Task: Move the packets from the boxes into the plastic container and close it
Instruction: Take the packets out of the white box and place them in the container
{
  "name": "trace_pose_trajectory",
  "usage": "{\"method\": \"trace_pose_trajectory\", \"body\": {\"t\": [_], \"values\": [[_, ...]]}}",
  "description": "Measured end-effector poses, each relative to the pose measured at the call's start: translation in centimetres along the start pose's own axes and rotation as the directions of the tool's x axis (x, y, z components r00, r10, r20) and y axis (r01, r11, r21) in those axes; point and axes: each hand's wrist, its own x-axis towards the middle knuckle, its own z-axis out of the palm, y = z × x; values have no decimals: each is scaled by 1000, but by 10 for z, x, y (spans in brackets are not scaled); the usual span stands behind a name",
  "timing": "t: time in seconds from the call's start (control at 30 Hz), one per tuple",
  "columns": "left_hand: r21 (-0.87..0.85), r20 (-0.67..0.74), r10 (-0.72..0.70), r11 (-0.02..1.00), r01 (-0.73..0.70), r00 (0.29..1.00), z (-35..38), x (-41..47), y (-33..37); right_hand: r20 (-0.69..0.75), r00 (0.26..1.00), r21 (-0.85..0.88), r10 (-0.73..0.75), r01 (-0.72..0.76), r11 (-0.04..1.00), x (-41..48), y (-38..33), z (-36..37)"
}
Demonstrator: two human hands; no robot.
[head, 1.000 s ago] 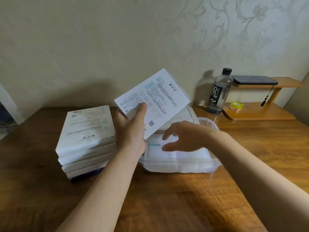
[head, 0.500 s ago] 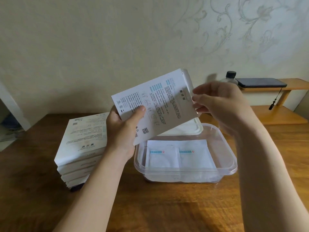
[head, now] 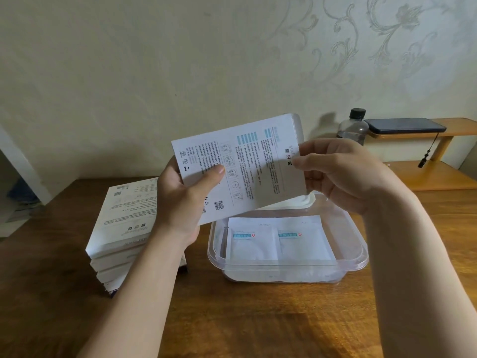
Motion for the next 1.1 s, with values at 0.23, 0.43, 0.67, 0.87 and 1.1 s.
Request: {"method": "trace_pose_trajectory", "body": {"t": [0.23,0.43,0.67,0.87,1.1], "values": [[18,80,9,1000,-11,997,-4,1,4,137,985,14,104,-107,994,4,6,-2],[15,115,-54,999,52,992,-13,5,9,175,984,19,45,-49,999,1,6,-3],[-21,91,-179,983,182,980,-22,9,13,60,998,99,-22,16,995,7,9,-4],[-75,60,-262,961,266,963,-23,11,19,-82,984,225,-155,170,960,7,7,-2],[-71,4,-361,930,360,933,-36,16,21,-235,960,391,-151,235,890,0,2,3]]}}
